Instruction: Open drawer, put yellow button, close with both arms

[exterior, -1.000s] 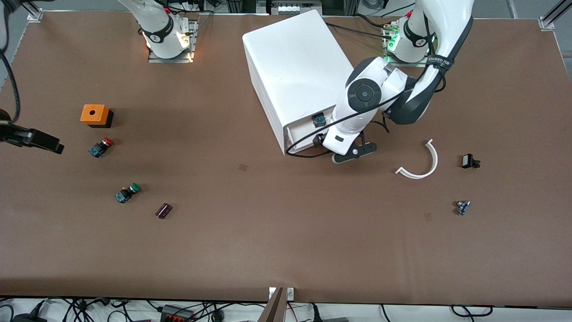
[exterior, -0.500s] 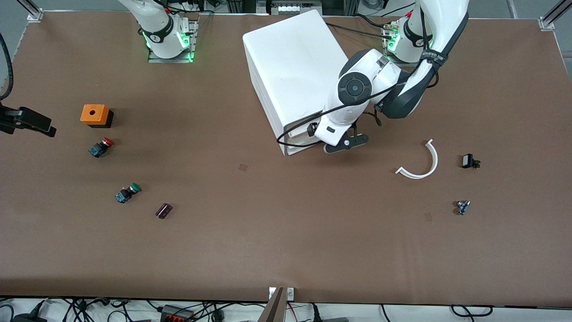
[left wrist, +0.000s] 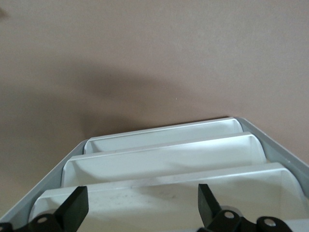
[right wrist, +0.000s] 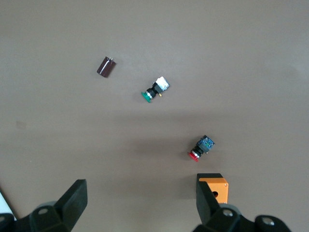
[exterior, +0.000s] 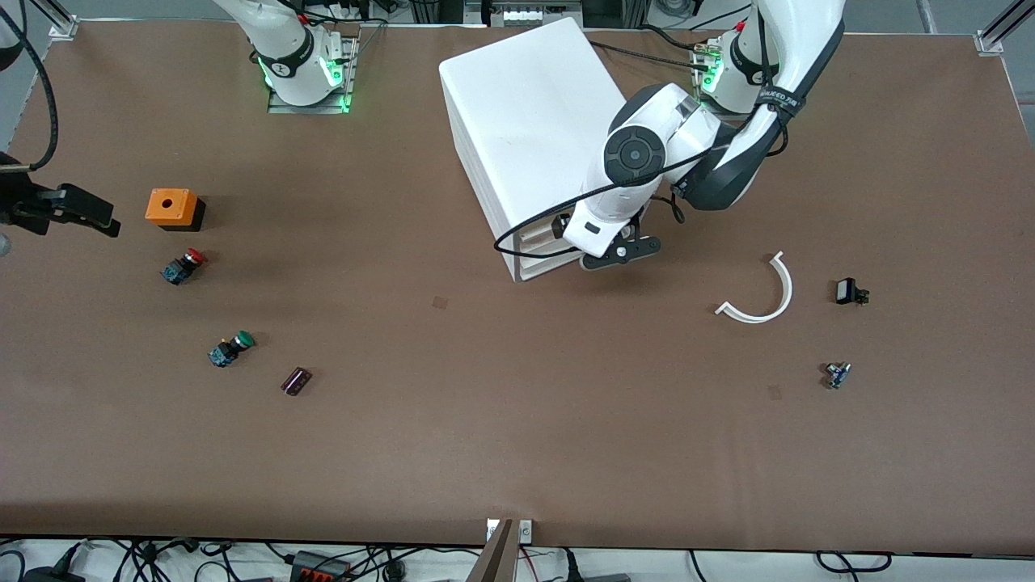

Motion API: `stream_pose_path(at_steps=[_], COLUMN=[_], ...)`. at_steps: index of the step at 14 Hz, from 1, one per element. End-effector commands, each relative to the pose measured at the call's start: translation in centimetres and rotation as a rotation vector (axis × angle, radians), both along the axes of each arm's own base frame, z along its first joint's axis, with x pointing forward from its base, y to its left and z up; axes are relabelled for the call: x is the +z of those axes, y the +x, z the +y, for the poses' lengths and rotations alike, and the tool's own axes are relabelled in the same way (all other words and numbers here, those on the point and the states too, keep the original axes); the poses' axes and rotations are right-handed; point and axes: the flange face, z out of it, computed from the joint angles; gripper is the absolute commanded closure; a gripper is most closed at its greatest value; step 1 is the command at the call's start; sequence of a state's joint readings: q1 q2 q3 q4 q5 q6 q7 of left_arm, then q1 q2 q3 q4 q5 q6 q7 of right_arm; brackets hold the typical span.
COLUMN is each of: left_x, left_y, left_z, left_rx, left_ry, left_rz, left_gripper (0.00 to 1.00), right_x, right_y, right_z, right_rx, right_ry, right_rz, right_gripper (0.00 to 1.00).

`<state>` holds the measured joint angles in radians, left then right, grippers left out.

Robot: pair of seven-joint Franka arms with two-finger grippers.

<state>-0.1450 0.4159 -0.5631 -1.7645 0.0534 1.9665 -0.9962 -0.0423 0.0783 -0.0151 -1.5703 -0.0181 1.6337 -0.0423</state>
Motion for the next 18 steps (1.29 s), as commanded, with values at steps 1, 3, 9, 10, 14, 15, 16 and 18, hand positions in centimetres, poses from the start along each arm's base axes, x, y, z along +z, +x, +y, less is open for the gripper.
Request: stream_pose_path(at_steps=[1,3,9,10,14,15,16,18], left_x=[0.9,1.1,5.3,6.4,12.6,14.0,14.9,16.9], left_y=[-1.1,-0.9,5.1,6.5,10.8,11.3,11.6,11.9], left_z=[0.1,0.5,7.2,9.7,18.4,20.4,22.0,25.1], left_rx=[-0.007,-0.023,-0.088,-0.100,-0.257,-0.273,-0.287,-0.310], left_ry=[-0.001,0.008,-0.021,-0.013,-0.002,-0.008,-0.013,-0.022], left_rz=[0.024,0.032,0.011,0.006,-0.015,-0.009,0.001,-0.008], left_gripper=[0.00,0.00,0.00,0.00,0.00,0.00,0.00,0.00], right_x=[0.0,0.5,0.9,0.9,1.0,1.0,1.0,1.0], right_y=[-2.3,-2.3,-2.5,-2.6,-2.8,-2.8,-2.8,-2.8], right_z=[-0.2,-0.3,-0.4,-0.4,-0.5,-0.5,-0.5,-0.5], right_rx=[0.000,0.001,-0.005,-0.005,-0.009,-0.009,-0.009,-0.009], right_ry=[-0.006,-0.007,-0.007,-0.006,-0.003,-0.003,-0.003,-0.003], right_rz=[-0.016,-0.027,-0.022,-0.019,-0.015,-0.015,-0.015,-0.015], right_gripper=[0.00,0.00,0.00,0.00,0.00,0.00,0.00,0.00])
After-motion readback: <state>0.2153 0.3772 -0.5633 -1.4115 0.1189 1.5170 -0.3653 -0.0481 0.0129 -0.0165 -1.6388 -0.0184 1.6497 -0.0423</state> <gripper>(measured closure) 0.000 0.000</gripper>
